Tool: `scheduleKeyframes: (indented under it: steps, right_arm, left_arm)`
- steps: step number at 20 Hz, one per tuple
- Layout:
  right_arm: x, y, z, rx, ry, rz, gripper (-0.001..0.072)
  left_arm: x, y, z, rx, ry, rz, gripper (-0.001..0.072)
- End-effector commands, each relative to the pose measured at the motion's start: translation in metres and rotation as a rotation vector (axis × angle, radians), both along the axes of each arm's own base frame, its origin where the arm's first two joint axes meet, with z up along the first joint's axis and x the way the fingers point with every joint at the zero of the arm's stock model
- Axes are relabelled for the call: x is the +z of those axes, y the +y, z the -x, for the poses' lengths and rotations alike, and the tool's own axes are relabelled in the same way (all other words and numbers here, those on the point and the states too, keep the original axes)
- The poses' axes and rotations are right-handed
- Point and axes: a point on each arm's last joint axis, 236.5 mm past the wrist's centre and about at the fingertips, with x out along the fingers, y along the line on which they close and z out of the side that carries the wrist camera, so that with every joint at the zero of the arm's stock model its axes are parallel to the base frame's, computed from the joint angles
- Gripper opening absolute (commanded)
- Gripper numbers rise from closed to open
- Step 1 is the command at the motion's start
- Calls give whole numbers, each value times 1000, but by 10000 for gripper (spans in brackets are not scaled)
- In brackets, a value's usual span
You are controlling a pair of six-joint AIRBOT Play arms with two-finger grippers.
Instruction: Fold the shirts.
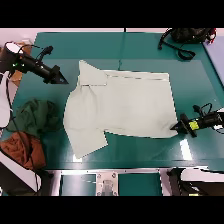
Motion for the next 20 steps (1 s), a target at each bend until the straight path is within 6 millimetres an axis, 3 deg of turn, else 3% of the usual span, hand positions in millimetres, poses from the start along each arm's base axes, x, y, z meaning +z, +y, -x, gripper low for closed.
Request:
scheduleKeyframes:
  steps: [1, 5, 10, 11, 12, 14, 16, 20]
  right_arm:
    - [16, -13, -41, -35, -143, 25, 14]
    - [47, -61, -80, -72, -265, 135, 14]
    - [35, -65, -83, -84, -249, 135, 15]
    - [33, -64, -82, -82, -241, 127, 15]
    - [31, -64, -82, -82, -236, 124, 15]
    - [28, -64, -81, -83, -230, 119, 16]
    - [25, -63, -80, -83, -222, 113, 15]
    - [21, -62, -79, -83, -211, 105, 15]
  left_arm:
    - [-7, 31, 8, 47, 32, -169, 21]
    - [2, 37, 31, 99, 50, -213, 21]
    - [-37, 29, 98, 210, 190, -220, 25]
    - [-47, 27, 112, 225, 221, -219, 160]
    - [-57, 25, 125, 253, 266, -216, 381]
    - [-79, 15, 153, 274, 361, -189, 403]
    - [-97, -8, 170, 321, 431, -107, 403]
    - [-128, -48, 177, 352, 398, -77, 403]
